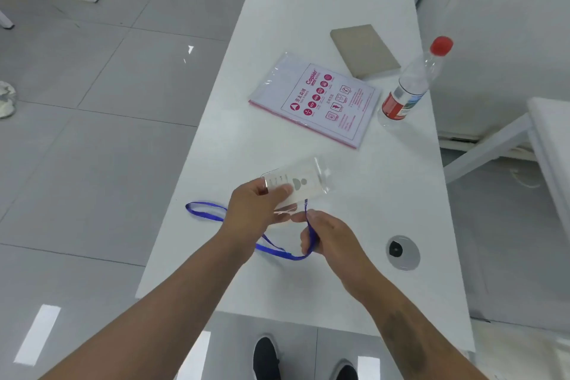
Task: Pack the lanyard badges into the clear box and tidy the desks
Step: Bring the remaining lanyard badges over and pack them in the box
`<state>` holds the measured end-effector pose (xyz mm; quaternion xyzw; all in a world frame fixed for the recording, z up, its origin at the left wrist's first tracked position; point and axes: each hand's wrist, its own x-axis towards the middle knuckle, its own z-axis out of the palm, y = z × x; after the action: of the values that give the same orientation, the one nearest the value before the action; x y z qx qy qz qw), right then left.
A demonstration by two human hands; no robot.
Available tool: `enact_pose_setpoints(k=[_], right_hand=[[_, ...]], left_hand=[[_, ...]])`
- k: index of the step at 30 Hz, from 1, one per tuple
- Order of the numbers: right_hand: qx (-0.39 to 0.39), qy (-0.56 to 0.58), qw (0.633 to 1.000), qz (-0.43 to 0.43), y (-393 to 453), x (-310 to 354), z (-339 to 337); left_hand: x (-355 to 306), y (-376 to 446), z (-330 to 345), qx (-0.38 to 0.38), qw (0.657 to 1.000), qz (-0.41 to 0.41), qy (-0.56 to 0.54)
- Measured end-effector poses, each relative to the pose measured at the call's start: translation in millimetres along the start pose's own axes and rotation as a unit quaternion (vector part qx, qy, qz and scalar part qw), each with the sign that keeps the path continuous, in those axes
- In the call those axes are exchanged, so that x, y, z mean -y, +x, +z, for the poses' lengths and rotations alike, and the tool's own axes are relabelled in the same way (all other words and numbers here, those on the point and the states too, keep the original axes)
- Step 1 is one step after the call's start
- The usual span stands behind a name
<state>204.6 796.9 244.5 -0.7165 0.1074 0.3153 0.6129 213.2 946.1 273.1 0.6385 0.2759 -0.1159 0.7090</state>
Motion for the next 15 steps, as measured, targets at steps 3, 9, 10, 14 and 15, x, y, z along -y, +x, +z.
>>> enact_pose_setpoints(k=[3,9,10,14,15], right_hand=[[0.025,-0.156,0.987,-0.040,-12.9,7.5,-14.0],[-0.027,-0.325,0.936,-0.133,-22.2,44.3,-67.8],[-0.040,-0.304,0.942,-0.140,-21.0,50.9,-76.0],[-0.034,-0.133,0.986,-0.089,-22.0,58.9,-96.4],[-0.032,-0.092,0.993,-0.062,-23.4,54.0,-95.3]], left_hand=[[0.8,4.7,10.9,0.002,0.988,0.058,0.145],[-0.7,-0.1,17.1,0.150,0.925,0.049,0.345],[-2.3,-2.8,17.3,0.184,0.924,0.022,0.334],[-11.5,-11.2,14.1,0.277,0.940,-0.101,0.171],[-13.2,-12.8,13.9,0.287,0.942,-0.124,0.123]])
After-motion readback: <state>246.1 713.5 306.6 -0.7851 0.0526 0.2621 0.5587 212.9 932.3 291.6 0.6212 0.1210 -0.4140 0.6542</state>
